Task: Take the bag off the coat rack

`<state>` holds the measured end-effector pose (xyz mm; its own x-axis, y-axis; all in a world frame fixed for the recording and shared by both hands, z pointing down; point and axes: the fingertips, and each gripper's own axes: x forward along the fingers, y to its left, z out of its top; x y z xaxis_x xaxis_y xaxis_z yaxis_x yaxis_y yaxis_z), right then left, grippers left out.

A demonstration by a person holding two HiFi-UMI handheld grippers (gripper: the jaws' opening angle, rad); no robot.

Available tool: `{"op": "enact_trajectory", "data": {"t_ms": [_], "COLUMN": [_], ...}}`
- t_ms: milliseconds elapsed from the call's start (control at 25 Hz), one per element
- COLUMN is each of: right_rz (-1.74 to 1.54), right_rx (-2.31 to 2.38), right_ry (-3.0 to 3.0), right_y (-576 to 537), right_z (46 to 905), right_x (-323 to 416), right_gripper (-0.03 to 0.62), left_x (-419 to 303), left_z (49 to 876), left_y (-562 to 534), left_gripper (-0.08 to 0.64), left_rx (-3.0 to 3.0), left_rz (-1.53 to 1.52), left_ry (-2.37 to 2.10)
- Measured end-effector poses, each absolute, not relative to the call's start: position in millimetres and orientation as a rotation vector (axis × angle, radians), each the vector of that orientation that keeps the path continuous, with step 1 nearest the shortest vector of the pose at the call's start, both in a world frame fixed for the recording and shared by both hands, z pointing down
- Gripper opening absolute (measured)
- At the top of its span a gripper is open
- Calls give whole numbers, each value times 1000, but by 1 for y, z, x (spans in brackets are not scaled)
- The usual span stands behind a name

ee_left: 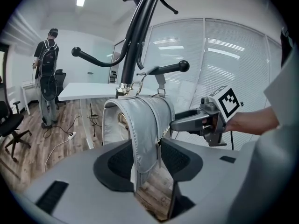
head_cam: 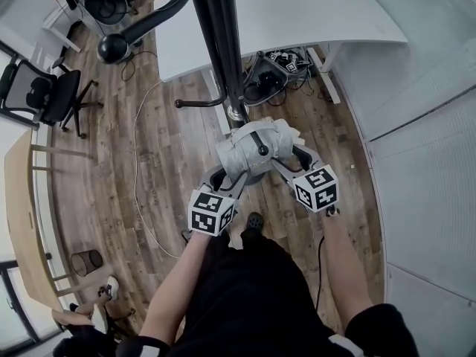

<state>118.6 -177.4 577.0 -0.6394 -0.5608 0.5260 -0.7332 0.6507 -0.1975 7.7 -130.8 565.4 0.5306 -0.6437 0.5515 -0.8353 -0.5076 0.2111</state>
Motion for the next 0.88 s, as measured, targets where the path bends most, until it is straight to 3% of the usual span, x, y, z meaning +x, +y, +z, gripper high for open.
{"op": "enact_trajectory", "data": {"t_ms": [880], "right_rz": [515], "right_rx": [1124], "right_ry": [-2430], "right_y": [-169], "right_z": [536], "right_x": [112], "right_gripper": [279], "left_x": [4], "left_z": [531], "left_y": [-130], "left_gripper": [218], "left_rx": [2352], "left_rz": [555], "left_ry": [-1311]}}
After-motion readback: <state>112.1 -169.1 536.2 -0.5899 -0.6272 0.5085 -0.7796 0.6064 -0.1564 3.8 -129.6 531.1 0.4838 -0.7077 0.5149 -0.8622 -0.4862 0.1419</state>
